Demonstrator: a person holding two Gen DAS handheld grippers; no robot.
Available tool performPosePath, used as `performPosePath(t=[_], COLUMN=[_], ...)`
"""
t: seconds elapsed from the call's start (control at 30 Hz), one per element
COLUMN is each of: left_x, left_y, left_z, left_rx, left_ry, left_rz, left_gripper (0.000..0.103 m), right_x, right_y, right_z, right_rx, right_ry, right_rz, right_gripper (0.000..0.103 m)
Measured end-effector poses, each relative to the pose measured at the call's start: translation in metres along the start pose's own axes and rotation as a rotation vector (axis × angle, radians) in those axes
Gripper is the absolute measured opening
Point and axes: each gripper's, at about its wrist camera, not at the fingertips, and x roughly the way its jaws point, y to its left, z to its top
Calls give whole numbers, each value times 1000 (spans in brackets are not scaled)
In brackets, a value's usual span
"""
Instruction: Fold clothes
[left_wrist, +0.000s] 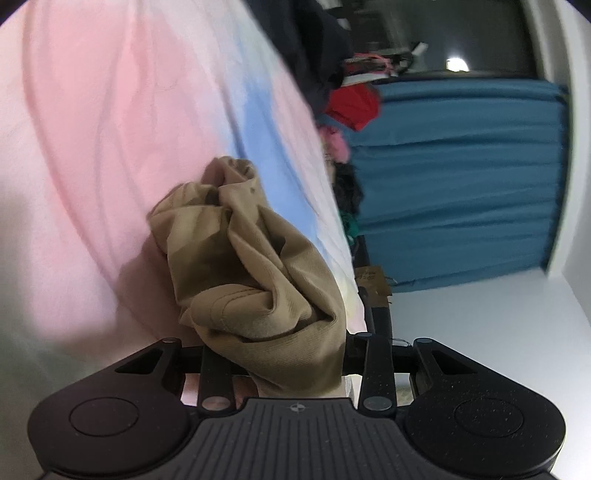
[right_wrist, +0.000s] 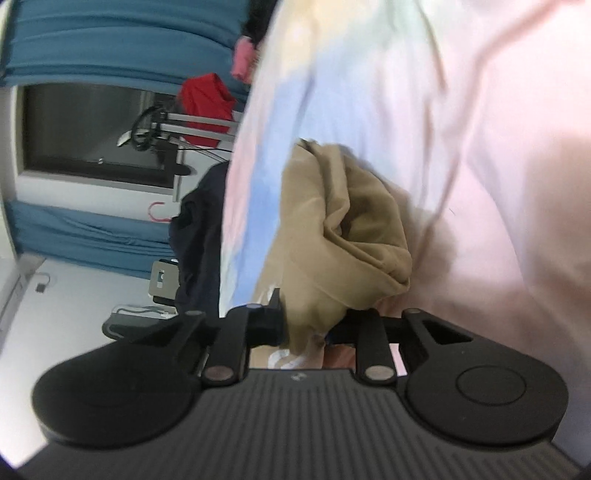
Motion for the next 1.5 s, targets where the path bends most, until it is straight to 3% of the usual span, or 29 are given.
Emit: performPosePath(t=[0.1, 0.3, 0.43, 0.67, 0.87, 1.0, 1.13, 1.2, 1.37, 1.5], left_x=[-10, -18, 20, 173, 323, 395, 433, 430, 412, 407], left_y=[-22, -92, -137, -217, -296, -327, -300, -258, -187, -156], left_z=[-3, -24, -38, -67, -81, -107, -131, -133, -155, -165], left_rx=[-75, -51, 5, 154, 282, 414, 515, 518, 653, 705], left_ry=[66, 179, 246, 308, 329, 307, 298, 336, 391, 395], left_rz=[20, 83, 109, 178, 65, 27, 19, 46, 98, 133], left_gripper=[34, 34, 34, 34, 34, 35, 35, 34, 35, 45], right_x=[-31, -99, -125, -106, -66, -42, -24, -16, -19, -26], right_y=[17, 49, 54, 61, 80, 76, 38, 4, -78, -105], right_z=[-3, 10, 46, 163, 283, 336, 354, 349, 311, 281], right_rx=[-22, -56, 0, 5, -77, -144, -181, -197, -96, -47], right_ry=[-11, -19, -48, -187, -406, -508, -531, -504, -401, -389], right_rz=[10, 13, 4, -97, -126, -152, -193, -210, -228, -221], right_gripper=[21, 21, 21, 21, 21, 21, 21, 21, 21, 23])
